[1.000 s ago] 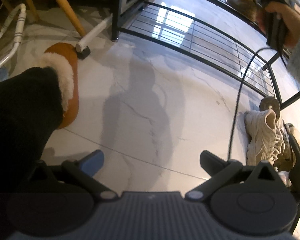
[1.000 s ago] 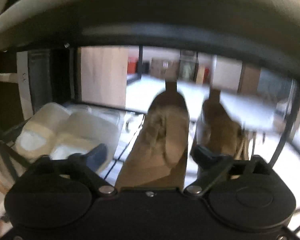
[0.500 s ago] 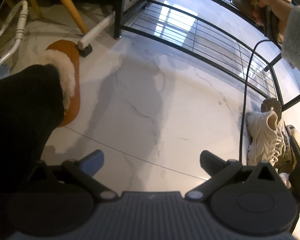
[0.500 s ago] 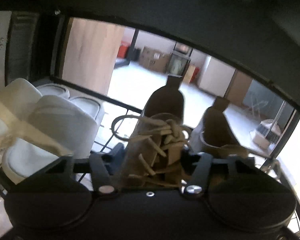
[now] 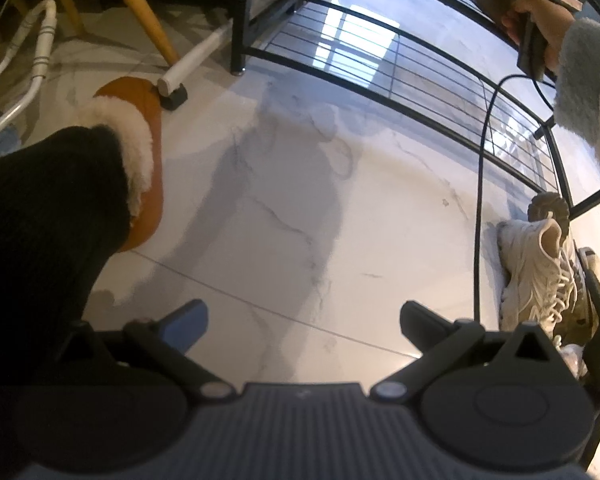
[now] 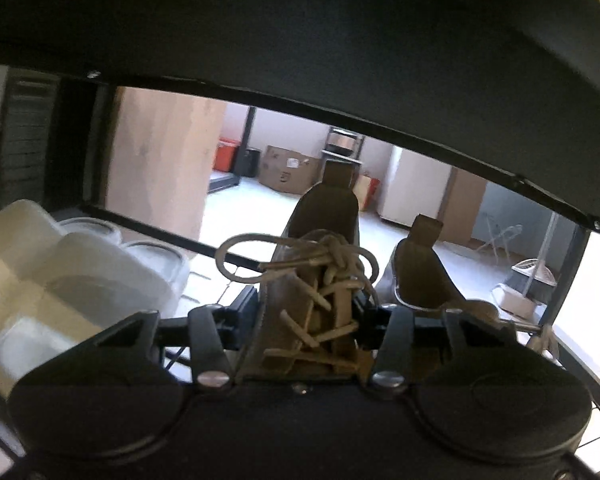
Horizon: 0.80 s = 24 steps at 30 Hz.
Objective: Organize scattered shoes
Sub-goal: 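Lower the tan shoes onto the shelf and align them with the right tool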
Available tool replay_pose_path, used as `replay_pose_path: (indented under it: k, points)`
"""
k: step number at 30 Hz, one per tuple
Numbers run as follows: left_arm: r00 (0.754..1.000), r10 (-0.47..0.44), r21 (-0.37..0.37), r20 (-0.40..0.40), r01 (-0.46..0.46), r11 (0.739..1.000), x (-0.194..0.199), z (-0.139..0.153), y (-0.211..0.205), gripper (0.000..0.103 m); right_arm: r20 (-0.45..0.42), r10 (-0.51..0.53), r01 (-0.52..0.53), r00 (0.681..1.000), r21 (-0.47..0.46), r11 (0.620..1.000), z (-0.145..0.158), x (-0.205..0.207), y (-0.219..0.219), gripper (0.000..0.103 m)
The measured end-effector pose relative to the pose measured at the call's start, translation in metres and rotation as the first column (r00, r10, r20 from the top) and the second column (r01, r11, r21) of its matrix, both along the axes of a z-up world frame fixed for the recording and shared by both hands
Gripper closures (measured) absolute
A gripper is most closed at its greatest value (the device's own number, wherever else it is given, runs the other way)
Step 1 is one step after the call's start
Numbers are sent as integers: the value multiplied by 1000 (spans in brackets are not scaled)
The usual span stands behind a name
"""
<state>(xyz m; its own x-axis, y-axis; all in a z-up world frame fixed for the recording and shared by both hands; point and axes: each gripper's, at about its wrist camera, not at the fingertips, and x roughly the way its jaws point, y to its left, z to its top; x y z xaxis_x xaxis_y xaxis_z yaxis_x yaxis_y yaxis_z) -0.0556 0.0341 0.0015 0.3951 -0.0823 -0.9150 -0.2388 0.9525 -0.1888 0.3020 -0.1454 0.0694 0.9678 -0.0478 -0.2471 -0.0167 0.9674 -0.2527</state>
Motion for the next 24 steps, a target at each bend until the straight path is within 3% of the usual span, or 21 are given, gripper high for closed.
replay_pose_path:
  k: [2, 3, 4, 7, 10, 14, 17, 19, 23, 24]
  points:
    - [1000, 0, -1, -1, 0, 1000, 0, 1, 0, 1, -10, -2, 2, 1000, -7, 1000, -1, 9, 4, 40]
    - [1000, 0, -3, 1, 0, 1000, 0, 1, 0, 1, -9, 10, -10, 1000, -2, 1000, 0, 7, 5, 24]
    - [1000, 0, -6, 4, 0, 1000, 0, 2, 1, 1, -4, 31, -31, 1000, 8, 999, 1, 2, 5, 17]
    - [1000, -7, -13, 14, 7, 1000, -2, 4, 0, 1, 36, 97, -100, 995, 71, 992, 9, -35, -2, 18]
    - [1000, -9, -20, 3, 9, 1000, -3, 2, 0, 1, 105, 121, -129, 987, 75, 989, 18, -85, -20, 17]
    - [1000, -15, -18, -5, 15, 1000, -3, 0, -3, 1, 134, 60, -63, 989, 17, 998, 26, -107, -46, 11]
    - [1000, -26, -18, -4, 26, 1000, -4, 0, -6, 1, 39, -12, 11, 999, 27, 1000, 25, -91, -71, 11]
    - [999, -31, -20, -9, 31, 999, -3, -1, -8, 1, -46, -40, 43, 998, 56, 997, 19, -75, -84, 18]
    - [1000, -27, -17, -15, 27, 999, -3, -2, -7, 1, -171, -20, 40, 985, 113, 993, 11, -47, -94, 14]
    - [1000, -24, -16, -18, 24, 1000, -2, -3, -7, 1, -204, -17, 42, 979, 123, 992, 9, -41, -95, 24]
